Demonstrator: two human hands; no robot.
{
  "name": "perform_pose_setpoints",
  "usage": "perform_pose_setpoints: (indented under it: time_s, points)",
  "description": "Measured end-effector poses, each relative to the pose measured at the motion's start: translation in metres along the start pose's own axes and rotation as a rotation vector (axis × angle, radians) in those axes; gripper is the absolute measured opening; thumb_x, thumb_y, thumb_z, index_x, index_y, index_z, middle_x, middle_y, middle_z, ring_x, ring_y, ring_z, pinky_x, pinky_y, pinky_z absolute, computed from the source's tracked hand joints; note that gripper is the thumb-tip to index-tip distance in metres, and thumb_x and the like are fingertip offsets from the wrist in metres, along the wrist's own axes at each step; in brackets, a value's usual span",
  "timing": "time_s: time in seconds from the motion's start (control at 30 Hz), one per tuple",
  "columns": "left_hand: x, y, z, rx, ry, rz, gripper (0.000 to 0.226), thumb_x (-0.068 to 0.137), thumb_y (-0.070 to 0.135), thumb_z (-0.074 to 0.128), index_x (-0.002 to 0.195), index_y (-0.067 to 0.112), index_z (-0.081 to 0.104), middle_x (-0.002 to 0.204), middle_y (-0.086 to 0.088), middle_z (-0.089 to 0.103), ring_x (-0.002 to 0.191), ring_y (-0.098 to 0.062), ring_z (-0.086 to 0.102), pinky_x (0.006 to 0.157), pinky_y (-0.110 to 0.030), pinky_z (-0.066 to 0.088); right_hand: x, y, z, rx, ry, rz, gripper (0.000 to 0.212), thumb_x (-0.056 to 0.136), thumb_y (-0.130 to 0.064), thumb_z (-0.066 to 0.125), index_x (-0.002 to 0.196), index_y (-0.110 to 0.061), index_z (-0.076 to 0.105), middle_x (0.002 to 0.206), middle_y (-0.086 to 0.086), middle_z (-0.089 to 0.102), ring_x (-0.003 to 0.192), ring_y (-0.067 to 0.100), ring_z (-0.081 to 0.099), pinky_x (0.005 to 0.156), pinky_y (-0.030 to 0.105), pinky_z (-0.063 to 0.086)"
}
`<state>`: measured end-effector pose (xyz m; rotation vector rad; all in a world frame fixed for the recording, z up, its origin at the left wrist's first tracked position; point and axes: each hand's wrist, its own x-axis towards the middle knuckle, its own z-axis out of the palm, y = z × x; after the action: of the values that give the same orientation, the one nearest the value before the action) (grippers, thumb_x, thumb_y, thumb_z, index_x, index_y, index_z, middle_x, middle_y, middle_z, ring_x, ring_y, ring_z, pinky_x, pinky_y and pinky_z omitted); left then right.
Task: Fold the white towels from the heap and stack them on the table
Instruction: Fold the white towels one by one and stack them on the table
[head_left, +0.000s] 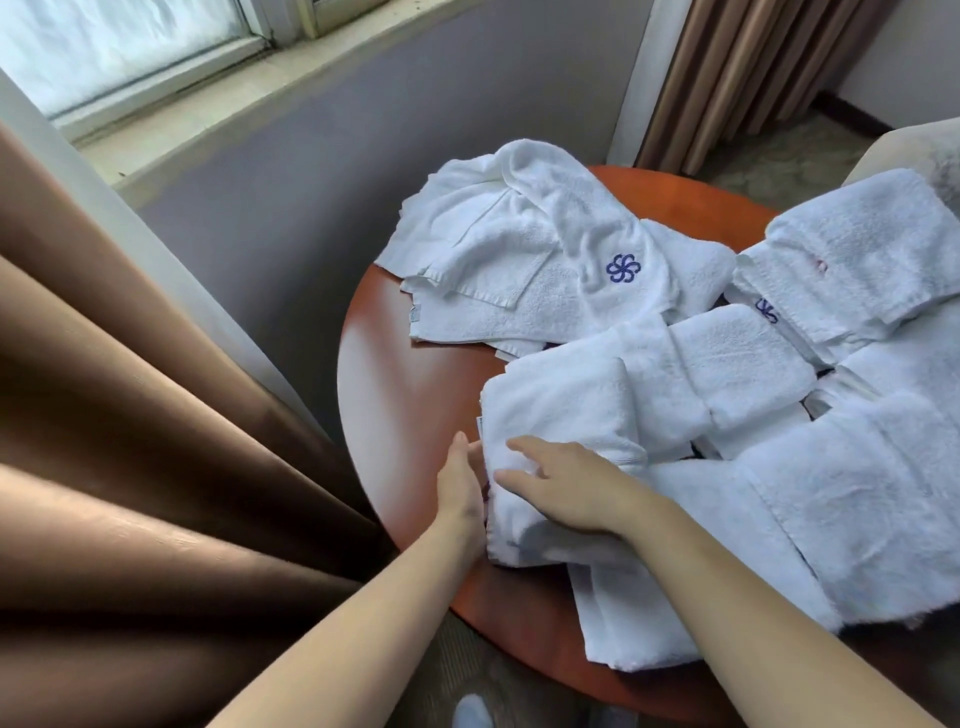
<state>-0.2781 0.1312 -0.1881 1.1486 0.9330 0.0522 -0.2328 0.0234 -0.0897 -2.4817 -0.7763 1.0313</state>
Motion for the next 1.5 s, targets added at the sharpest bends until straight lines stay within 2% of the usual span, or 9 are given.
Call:
perform_pose_setpoints:
  time_s: [0.07,0.17,0.33,0.5,0.87,1.03,1.2,1.4,1.5]
  points:
    - [0.004,0.001,-0.005,-0.153,-0.082,-0.099,0.038,0.091,0.047,0.056,0.089,0.013,0.072,0.091,-0.008,0.074,0.077,-0.018,0.068,0.071,-0.031,0.054,-0.006,0.012,0.004,0.164,-0.013,-0.085,0.049,0.093,-0.046,0.053,0.139,-0.027,0.048,0.137,-0.006,0.054,0.127,0.011,0.048,0.103,0.021,0.034]
    - [0.003,0.000,-0.002,0.095,-0.082,-0.004,0.012,0.082,0.018,0.068,0.089,0.009,0.063,0.084,-0.004,0.067,0.068,-0.014,0.064,0.064,-0.028,0.054,-0.010,0.029,0.008,0.171,0.313,-0.218,0.035,0.082,-0.032,0.067,0.116,-0.022,0.065,0.110,-0.017,0.062,0.108,0.006,0.054,0.090,0.004,0.031]
    - [0.002,0.000,0.002,0.086,-0.045,0.028,0.009,0.084,0.018,0.064,0.082,0.012,0.057,0.081,-0.005,0.065,0.075,-0.021,0.061,0.079,-0.045,0.054,-0.013,0.047,0.028,-0.332,0.307,-0.368,0.047,0.059,-0.054,0.054,0.094,-0.025,0.067,0.089,-0.008,0.058,0.084,0.018,0.055,0.077,0.035,0.043]
    - [0.008,0.002,0.003,0.155,-0.027,0.102,0.020,0.089,0.013,0.061,0.072,0.014,0.051,0.067,0.004,0.057,0.062,-0.012,0.052,0.062,-0.028,0.045,-0.004,0.045,0.039,-0.445,0.494,-0.425,0.024,0.058,-0.031,0.046,0.069,-0.026,0.067,0.064,-0.008,0.056,0.055,0.018,0.056,0.051,0.030,0.043]
    - [0.016,-0.001,0.003,0.275,0.067,0.122,0.022,0.087,0.028,0.064,0.076,0.018,0.049,0.077,0.005,0.055,0.072,-0.017,0.050,0.066,-0.030,0.041,-0.008,0.055,0.071,-0.395,0.436,-0.638,0.014,0.065,-0.044,0.065,0.066,-0.029,0.067,0.065,-0.012,0.058,0.069,0.014,0.056,0.073,0.027,0.040]
    - [0.007,-0.004,0.003,0.301,0.100,-0.012,0.050,0.067,0.047,0.077,0.094,0.023,0.042,0.114,-0.001,0.051,0.098,-0.019,0.058,0.083,-0.037,0.051,-0.021,0.062,0.046,0.166,0.931,-0.044,0.032,0.073,-0.022,0.075,0.098,-0.009,0.059,0.094,0.003,0.059,0.092,0.025,0.056,0.079,0.037,0.046]
    - [-0.006,-0.012,0.006,0.286,0.032,-0.089,0.085,0.055,0.052,0.074,0.123,0.017,0.036,0.116,0.000,0.053,0.101,-0.023,0.060,0.087,-0.044,0.054,-0.018,0.080,0.037,0.707,0.396,0.448,0.084,0.066,-0.038,0.082,0.130,-0.009,0.038,0.126,0.007,0.054,0.115,0.026,0.054,0.096,0.040,0.047]
    - [-0.019,-0.013,-0.002,0.306,-0.060,-0.086,0.058,0.071,0.042,0.066,0.117,0.013,0.046,0.103,-0.003,0.063,0.085,-0.017,0.062,0.062,-0.029,0.048,-0.027,0.107,0.001,0.630,0.351,0.203,0.061,0.059,-0.015,0.084,0.112,-0.035,0.060,0.082,0.001,0.064,0.075,0.016,0.059,0.075,0.034,0.052]
    - [-0.020,0.011,-0.004,0.438,0.196,0.252,0.044,0.074,0.034,0.068,0.111,0.016,0.051,0.104,0.002,0.058,0.092,-0.015,0.056,0.073,-0.026,0.043,-0.031,0.114,-0.032,0.449,0.223,0.031,0.050,0.053,-0.019,0.079,0.100,-0.030,0.069,0.081,0.013,0.068,0.073,0.021,0.062,0.074,0.039,0.054]
